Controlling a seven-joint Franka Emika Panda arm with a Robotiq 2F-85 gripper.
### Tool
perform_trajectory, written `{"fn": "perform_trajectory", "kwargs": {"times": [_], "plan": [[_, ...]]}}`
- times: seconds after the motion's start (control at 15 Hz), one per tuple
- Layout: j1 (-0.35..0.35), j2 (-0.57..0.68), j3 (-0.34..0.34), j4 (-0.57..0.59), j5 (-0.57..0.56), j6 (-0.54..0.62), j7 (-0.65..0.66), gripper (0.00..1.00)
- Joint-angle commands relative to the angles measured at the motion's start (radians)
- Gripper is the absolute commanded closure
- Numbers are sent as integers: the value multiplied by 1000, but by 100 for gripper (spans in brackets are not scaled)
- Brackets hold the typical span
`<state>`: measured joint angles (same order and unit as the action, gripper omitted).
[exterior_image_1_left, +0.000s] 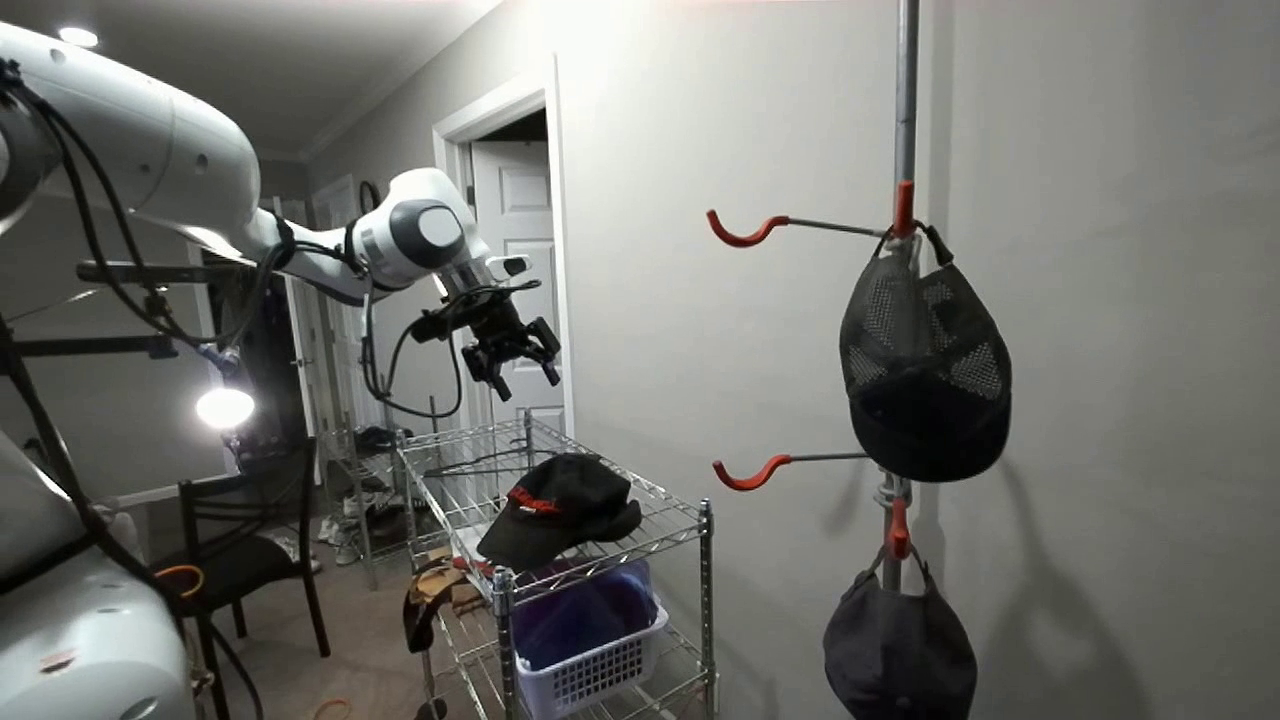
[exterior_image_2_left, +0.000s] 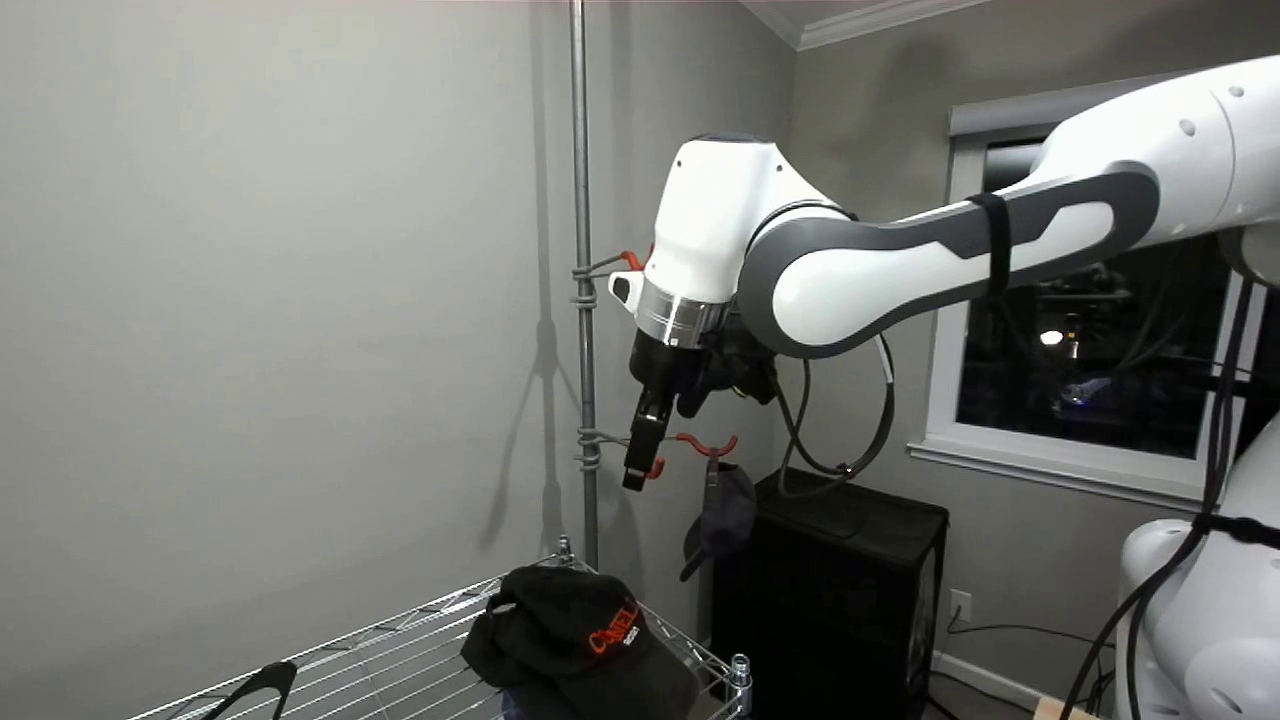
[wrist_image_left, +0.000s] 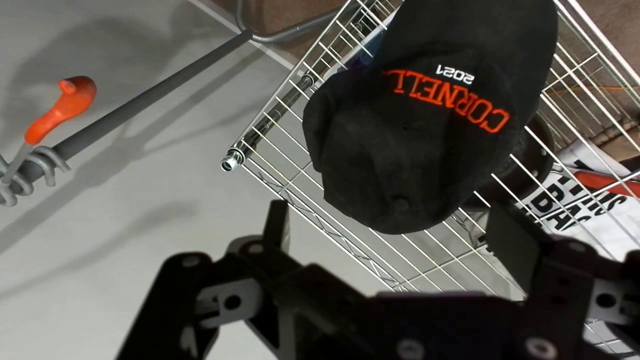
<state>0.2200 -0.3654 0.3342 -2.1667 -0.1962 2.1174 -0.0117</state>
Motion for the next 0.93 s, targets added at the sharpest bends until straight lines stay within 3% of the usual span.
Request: {"fn": "perform_trajectory", "kwargs": {"times": [0.0, 0.73, 0.87], "plan": [[11, 34, -11, 38, 0, -34, 9, 0], [18, 56, -14, 45, -12, -17, -1, 0], [38, 110, -28, 39, 25, 57, -61, 0]]}}
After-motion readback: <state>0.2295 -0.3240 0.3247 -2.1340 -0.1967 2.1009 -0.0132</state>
